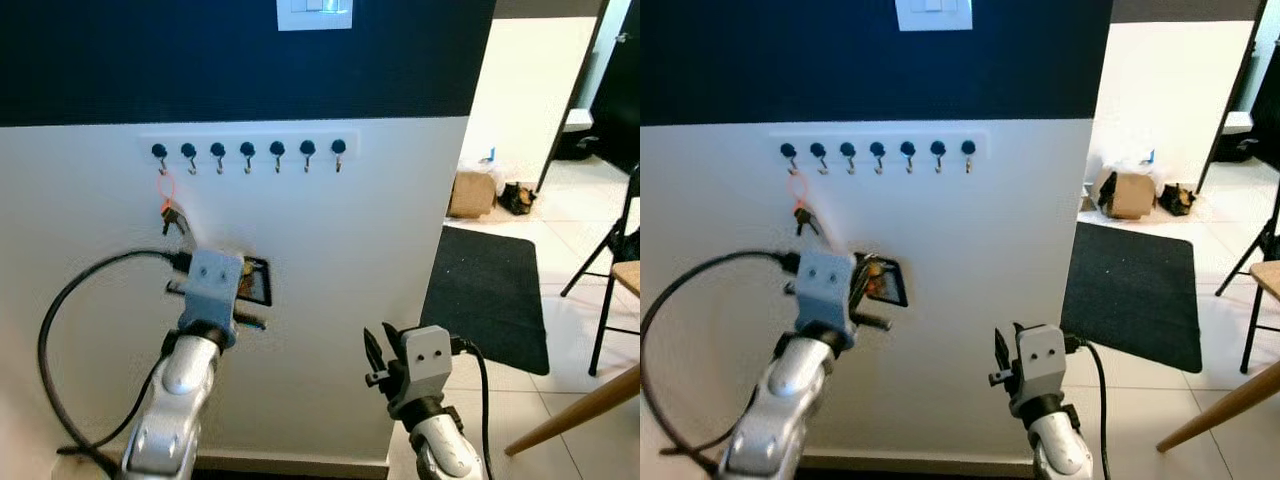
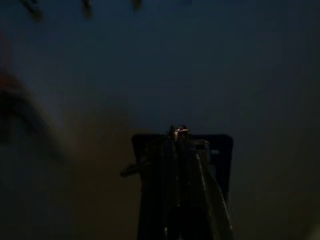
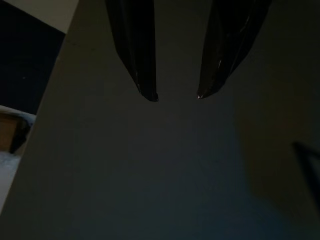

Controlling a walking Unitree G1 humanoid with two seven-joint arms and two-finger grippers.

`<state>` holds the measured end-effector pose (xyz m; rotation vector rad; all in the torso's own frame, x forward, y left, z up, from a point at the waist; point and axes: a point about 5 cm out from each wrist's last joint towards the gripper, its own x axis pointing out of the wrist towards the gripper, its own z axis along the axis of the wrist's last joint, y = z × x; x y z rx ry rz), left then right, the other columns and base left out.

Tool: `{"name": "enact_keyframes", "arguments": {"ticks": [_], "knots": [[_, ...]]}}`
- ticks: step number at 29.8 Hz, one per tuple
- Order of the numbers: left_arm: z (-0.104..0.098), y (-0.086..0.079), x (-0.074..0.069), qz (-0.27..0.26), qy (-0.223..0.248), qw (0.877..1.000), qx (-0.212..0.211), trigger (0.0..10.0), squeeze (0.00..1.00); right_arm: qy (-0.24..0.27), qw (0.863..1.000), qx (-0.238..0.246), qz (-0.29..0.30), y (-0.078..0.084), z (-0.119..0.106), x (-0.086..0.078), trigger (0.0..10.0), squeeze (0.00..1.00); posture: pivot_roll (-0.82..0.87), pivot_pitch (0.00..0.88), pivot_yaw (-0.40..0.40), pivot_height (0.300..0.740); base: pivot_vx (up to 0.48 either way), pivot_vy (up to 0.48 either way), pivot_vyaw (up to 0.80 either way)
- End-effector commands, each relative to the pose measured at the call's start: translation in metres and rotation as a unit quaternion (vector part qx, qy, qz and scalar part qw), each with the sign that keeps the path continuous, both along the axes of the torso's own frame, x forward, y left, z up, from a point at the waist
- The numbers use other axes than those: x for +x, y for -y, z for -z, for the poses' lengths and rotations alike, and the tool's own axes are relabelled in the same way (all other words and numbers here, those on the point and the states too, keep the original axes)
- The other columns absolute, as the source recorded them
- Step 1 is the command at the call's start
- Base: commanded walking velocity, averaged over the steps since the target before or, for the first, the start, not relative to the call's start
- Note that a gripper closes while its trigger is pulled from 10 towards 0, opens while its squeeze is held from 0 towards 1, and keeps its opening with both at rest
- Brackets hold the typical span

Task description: Hang keys on a hook

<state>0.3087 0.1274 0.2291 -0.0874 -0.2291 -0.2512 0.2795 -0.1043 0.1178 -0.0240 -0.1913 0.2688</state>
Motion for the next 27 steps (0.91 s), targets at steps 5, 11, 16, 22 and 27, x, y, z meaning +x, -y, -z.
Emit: {"name": "enact_keyframes", "arguments": {"ticks": [5, 11, 16, 22, 27], "knots": [[0.002, 0.023, 0.010, 0.099, -0.062, 0.986, -0.120, 10.0, 0.00, -0.001, 1.000, 0.008, -0.016, -0.013, -0.003, 0.004, 10.0, 0.00, 0.06, 0.135, 0.087, 0.740, 0.000, 0.000, 0.00], [-0.017, 0.022, 0.030, 0.087, -0.039, 0.985, -0.143, 10.0, 0.00, 0.002, 1.000, 0.010, -0.014, -0.014, -0.005, 0.004, 10.0, 0.00, 0.05, 0.146, 0.091, 0.740, 0.000, 0.000, 0.00], [-0.041, -0.001, 0.039, 0.057, 0.000, 0.987, -0.149, 10.0, 0.00, -0.001, 1.000, 0.009, -0.012, -0.012, -0.003, 0.001, 10.0, 0.00, 0.04, 0.149, 0.097, 0.740, 0.000, 0.000, 0.00], [-0.046, -0.036, 0.034, 0.043, 0.014, 0.989, -0.140, 10.0, 0.00, -0.003, 1.000, 0.008, -0.001, -0.008, -0.001, -0.001, 10.0, 0.00, 0.03, 0.143, 0.100, 0.740, 0.000, 0.000, 0.00], [-0.045, -0.049, 0.024, 0.053, 0.021, 0.989, -0.136, 10.0, 0.00, -0.004, 1.000, 0.006, 0.000, -0.005, 0.000, -0.002, 10.0, 0.00, 0.03, 0.138, 0.094, 0.740, 0.000, 0.000, 0.00]]}}
